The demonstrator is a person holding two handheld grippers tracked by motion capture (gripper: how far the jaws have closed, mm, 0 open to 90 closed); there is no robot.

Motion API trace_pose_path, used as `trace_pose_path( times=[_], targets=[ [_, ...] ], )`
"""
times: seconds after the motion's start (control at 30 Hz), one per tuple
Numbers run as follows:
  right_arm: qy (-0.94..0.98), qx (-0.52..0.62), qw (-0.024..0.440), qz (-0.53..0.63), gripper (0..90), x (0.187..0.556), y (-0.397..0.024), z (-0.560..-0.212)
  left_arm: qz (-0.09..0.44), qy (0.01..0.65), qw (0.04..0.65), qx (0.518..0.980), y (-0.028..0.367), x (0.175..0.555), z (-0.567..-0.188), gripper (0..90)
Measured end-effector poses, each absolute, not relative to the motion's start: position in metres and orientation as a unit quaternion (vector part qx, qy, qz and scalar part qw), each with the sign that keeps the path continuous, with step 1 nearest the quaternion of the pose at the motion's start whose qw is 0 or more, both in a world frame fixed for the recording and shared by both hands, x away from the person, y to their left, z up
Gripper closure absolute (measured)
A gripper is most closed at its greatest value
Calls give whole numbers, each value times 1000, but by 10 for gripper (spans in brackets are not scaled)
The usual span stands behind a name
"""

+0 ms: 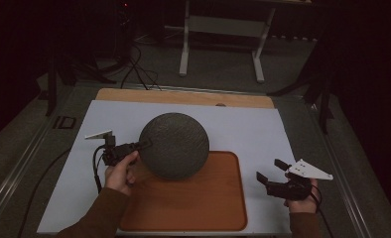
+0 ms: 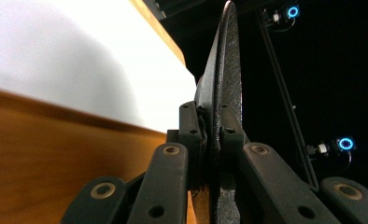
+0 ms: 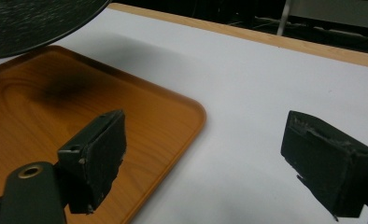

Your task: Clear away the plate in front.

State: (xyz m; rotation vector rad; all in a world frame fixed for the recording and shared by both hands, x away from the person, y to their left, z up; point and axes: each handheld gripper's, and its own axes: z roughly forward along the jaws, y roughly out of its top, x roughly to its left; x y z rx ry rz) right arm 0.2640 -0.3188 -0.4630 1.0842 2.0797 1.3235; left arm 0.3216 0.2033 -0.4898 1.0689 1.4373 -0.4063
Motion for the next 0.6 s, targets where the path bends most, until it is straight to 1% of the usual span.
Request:
trace_pose_path(
  times=[0.6],
  targets=[
    [753, 393, 225, 478, 140, 263, -320, -462, -183, 619, 590, 485, 196, 289, -501, 858]
  ],
)
